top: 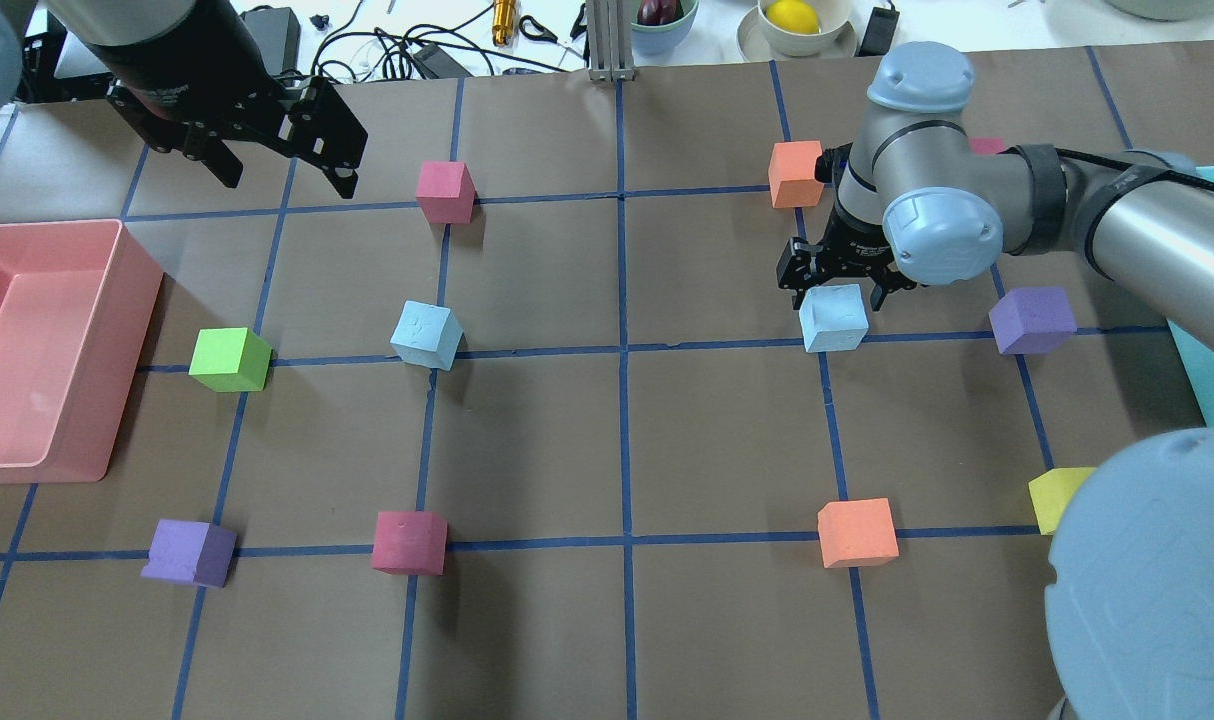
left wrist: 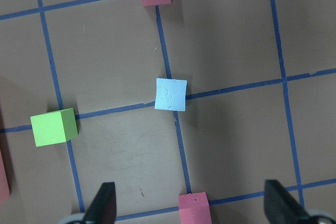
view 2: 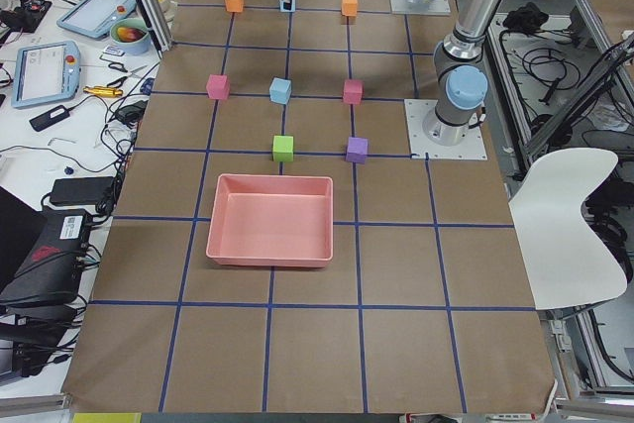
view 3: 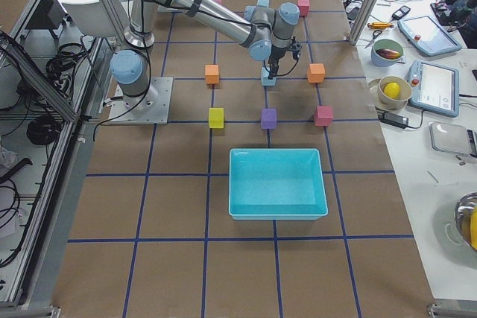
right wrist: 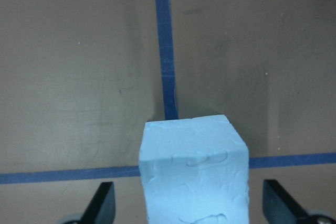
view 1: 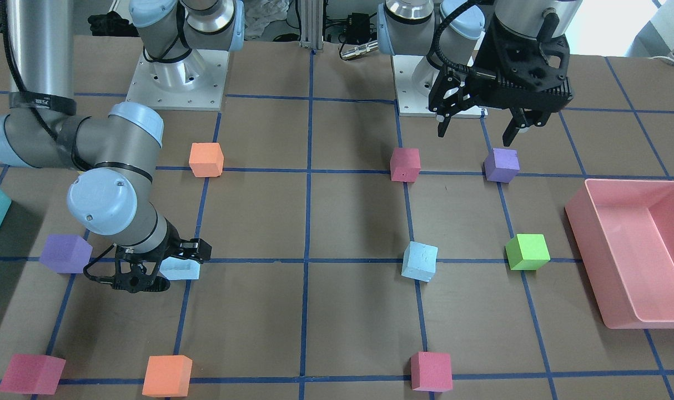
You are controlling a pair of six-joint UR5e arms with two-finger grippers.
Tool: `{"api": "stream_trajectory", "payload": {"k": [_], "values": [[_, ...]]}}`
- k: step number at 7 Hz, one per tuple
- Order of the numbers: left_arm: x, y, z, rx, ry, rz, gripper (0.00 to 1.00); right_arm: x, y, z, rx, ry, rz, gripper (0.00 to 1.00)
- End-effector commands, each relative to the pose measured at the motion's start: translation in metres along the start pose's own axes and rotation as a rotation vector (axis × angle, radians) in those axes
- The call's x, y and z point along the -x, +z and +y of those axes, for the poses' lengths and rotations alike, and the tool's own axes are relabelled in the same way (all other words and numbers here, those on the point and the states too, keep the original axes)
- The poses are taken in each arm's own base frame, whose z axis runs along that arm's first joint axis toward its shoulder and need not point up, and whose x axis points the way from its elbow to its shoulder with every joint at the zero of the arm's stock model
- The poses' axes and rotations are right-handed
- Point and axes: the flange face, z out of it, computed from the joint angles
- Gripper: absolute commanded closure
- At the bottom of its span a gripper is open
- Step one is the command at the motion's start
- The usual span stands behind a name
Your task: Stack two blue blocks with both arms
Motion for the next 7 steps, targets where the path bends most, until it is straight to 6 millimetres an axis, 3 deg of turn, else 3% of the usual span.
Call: {"api": "stream_trajectory", "payload": {"k": [1,2,3,4,5,6,7], "values": [[0.002,0.0,0.0,0.0,-0.002,0.0,0.0,-0.002,0.01,0.0,-0.022,-0.003,0.005,0.21],[0.001,0.0,0.0,0.001,-0.001,-0.002,0.0,-0.002,0.01,0.0,-0.027,-0.018,0.011,0.83],[0.001,0.001,0.0,0.002,-0.001,0.0,0.0,-0.005,0.006,-0.002,-0.034,-0.08,0.04,1.0],[0.002,0.001,0.0,0.002,-0.002,0.0,0.0,-0.004,0.002,-0.002,-0.04,-0.062,0.03,1.0],[0.001,0.001,0.0,0.002,-0.002,0.0,0.0,0.004,-0.021,-0.012,-0.086,-0.05,0.026,1.0],[0.0,-0.001,0.001,-0.001,-0.001,0.0,0.0,0.024,-0.05,-0.023,-0.122,-0.035,0.021,1.0],[0.002,-0.001,0.001,-0.001,-0.005,-0.001,0.0,0.063,-0.063,-0.027,-0.146,-0.066,0.021,1.0]]}}
